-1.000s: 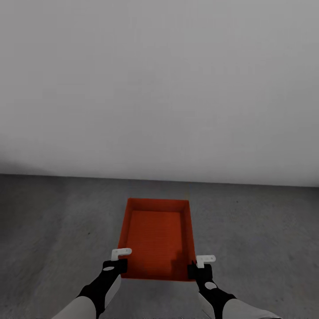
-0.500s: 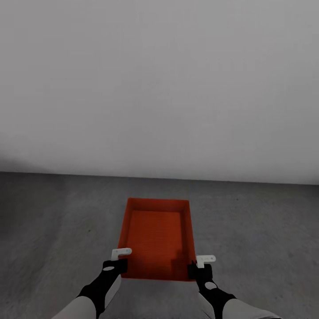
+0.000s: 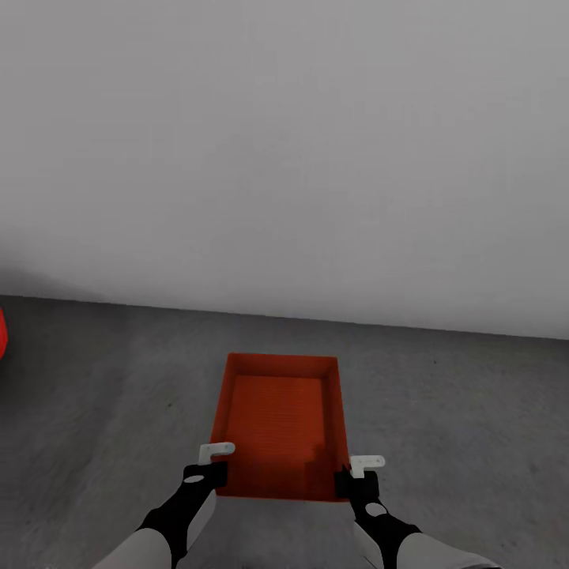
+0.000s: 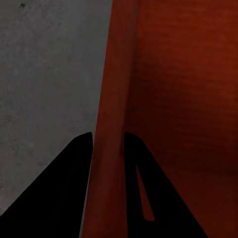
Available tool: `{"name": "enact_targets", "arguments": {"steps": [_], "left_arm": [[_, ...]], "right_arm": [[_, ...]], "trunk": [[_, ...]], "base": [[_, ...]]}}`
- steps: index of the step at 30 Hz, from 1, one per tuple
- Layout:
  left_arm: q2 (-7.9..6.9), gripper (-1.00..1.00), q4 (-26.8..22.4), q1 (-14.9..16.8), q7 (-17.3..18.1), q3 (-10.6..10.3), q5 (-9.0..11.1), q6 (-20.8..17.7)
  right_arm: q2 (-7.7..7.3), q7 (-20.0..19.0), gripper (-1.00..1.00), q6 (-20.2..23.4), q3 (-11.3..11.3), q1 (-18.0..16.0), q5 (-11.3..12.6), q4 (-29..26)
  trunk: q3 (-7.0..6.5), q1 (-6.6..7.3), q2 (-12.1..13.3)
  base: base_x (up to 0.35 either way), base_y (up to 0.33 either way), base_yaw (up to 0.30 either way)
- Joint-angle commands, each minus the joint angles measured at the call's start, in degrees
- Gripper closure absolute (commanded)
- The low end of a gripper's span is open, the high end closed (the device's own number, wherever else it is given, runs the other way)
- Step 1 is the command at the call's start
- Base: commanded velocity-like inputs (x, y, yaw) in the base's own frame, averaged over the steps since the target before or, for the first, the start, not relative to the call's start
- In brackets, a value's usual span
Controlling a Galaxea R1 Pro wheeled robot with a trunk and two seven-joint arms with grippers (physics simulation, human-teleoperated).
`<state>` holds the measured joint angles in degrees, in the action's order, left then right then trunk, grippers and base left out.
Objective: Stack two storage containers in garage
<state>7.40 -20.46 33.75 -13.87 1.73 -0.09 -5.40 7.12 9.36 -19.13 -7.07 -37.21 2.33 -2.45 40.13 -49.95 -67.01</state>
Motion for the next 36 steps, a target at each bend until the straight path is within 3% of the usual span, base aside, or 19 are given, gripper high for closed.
{"name": "enact_targets", "arguments": {"steps": [1,18,36], "left_arm": [[-0.02,1.0,0.0,0.0,-0.4,0.7,0.1,-0.4],[-0.02,1.0,0.0,0.0,-0.4,0.7,0.1,-0.4],[-0.02,1.0,0.0,0.0,-0.3,0.7,0.1,-0.4]], "right_arm": [[-0.25,1.8,1.0,-0.4,1.5,-0.1,0.7,-0.1],[-0.25,1.8,1.0,-0.3,1.5,-0.1,0.7,-0.1],[-0.24,1.8,1.0,-0.3,1.5,-0.1,0.7,-0.1]], "trunk": [[0.04,0.0,0.0],[0.04,0.0,0.0],[3.27,-3.95,-7.2]], "base": [[0.0,0.0,0.032],[0.0,0.0,0.003],[0.0,0.0,0.0]]}}
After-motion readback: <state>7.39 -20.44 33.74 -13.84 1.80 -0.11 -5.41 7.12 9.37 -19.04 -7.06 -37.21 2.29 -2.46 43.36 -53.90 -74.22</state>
